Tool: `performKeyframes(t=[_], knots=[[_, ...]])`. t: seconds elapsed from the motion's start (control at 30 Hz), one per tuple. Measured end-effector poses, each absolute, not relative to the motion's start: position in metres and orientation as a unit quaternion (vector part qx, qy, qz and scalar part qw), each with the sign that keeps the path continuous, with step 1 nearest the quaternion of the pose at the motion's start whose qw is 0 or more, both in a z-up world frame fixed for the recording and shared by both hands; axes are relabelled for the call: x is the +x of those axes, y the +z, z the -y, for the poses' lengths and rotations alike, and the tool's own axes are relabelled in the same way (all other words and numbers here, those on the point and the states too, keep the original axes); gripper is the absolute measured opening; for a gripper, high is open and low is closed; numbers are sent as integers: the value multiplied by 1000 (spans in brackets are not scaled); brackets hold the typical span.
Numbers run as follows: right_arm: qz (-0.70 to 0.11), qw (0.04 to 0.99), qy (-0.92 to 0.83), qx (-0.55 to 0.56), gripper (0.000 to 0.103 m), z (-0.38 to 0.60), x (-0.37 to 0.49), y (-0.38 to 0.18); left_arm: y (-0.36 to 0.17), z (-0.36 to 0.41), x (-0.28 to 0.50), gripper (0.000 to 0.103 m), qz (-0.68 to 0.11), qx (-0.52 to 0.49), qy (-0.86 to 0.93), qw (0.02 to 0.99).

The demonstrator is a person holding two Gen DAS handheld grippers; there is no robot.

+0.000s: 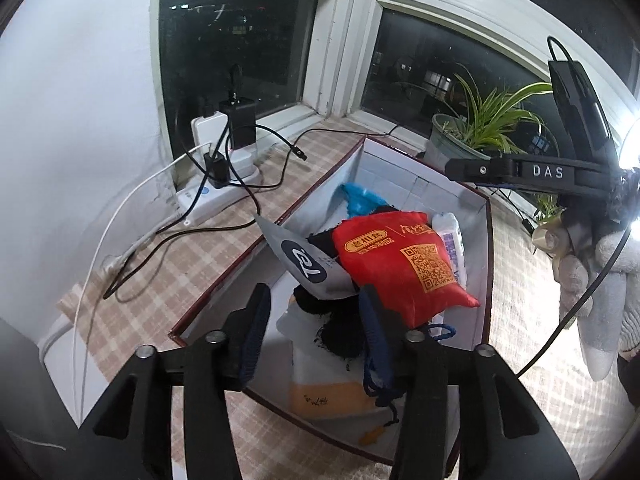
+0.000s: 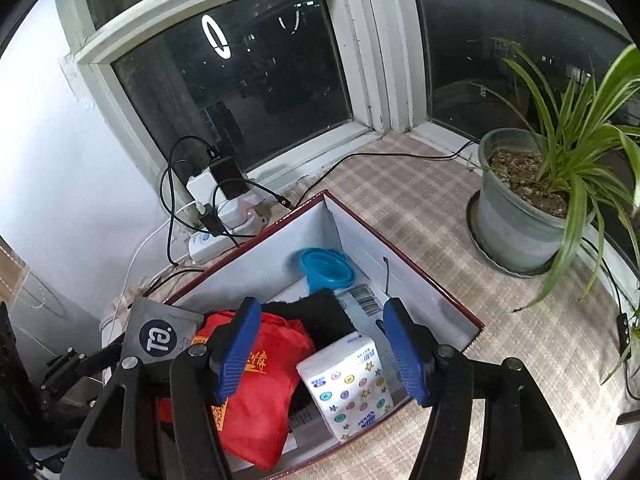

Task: Organize soft objects

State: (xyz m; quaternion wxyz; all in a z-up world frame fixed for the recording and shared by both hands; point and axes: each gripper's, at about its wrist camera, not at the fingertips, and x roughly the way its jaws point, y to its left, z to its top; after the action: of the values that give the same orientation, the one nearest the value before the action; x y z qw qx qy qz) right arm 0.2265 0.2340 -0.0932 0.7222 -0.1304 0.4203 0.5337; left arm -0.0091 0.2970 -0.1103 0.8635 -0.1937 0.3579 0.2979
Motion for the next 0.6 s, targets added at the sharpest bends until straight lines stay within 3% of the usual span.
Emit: performKeyframes(t=[0.2, 0.33, 0.47, 0.6], knots=[[-413, 729, 528, -139, 60, -224, 219, -89, -105, -293, -18, 46, -353, -194, 304, 863], [-403, 732, 531, -142, 60, -212, 209, -82, -100, -289, -26, 57, -351, -199, 306, 862], [-390, 736, 534, -145, 61, -196, 195, -74, -93, -280, -37, 57, -347, -200, 308, 863], [-384, 741, 533, -138, 65, -178, 184, -66, -84, -269, -45, 68, -343, -195, 310, 865]])
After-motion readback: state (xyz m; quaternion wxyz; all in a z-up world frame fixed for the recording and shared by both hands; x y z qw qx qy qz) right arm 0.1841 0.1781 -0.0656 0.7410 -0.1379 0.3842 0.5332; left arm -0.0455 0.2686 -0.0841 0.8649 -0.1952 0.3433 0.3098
